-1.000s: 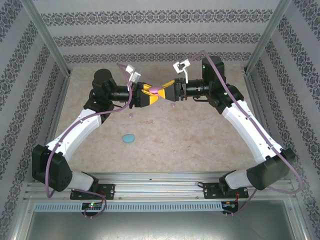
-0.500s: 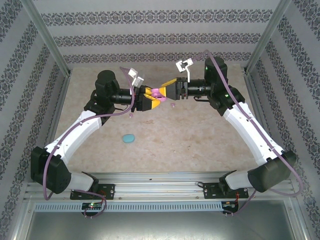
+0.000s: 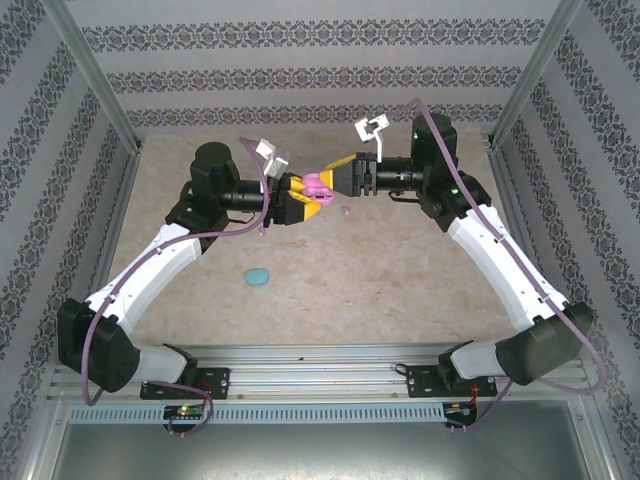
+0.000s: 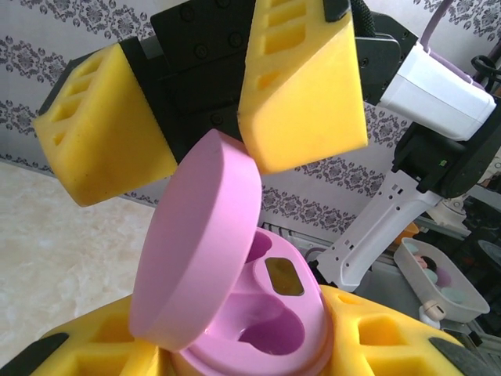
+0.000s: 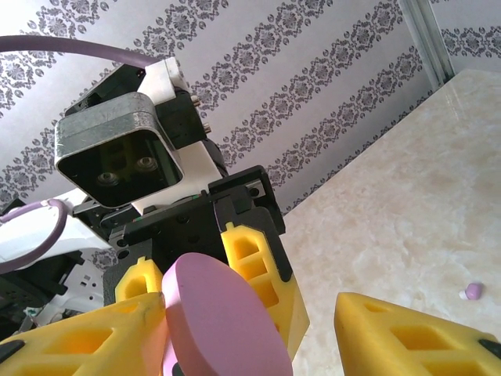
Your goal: Insert wireless bluetooth earbuds into charging case
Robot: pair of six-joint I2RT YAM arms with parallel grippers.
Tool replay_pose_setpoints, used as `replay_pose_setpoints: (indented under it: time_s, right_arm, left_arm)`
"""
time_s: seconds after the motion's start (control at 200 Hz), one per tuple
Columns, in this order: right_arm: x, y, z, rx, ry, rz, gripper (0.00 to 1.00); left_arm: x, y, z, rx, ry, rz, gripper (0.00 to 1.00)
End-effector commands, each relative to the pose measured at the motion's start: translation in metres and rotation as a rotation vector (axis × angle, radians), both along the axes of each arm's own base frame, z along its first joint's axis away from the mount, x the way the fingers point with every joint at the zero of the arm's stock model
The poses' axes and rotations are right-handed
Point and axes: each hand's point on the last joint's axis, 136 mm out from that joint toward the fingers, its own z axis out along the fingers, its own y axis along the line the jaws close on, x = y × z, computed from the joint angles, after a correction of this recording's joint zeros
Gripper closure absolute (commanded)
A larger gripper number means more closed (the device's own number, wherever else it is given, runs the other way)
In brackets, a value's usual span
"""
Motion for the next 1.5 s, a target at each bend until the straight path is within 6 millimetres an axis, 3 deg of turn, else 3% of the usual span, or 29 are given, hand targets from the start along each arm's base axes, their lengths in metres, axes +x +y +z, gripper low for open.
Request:
replay_pose_setpoints:
  time_s: [0.0, 0.535, 0.999, 1.174, 1.494]
  right_arm:
    - [0.006, -0.009, 0.001, 0.001, -0.013, -0.068, 0.42]
    - [0.0, -0.014, -0.005, 0.008, -0.012, -0.112, 0.42]
    - [0.009, -0.015, -0.003, 0.017, 0.002, -0.151, 0.42]
    - [0.0, -0.011, -0.002, 0.024, 0.001, -0.105, 0.41]
    - [-0.035, -0.017, 0.009, 0.039, -0.137, -0.04, 0.29]
  left_arm:
    - [-0.023, -0.001, 0.014, -0.014, -0.109, -0.038, 0.91]
    - [-0.033, -0.01, -0.001, 0.068, -0.178, -0.01, 0.92]
    - [-0.027, -0.009, -0.008, 0.098, -0.209, 0.046, 0.92]
    - [-0.025, -0.01, -0.007, 0.082, -0.185, 0.055, 0.92]
    - [-0.02, -0.011, -0.005, 0.058, -0.109, 0.042, 0.92]
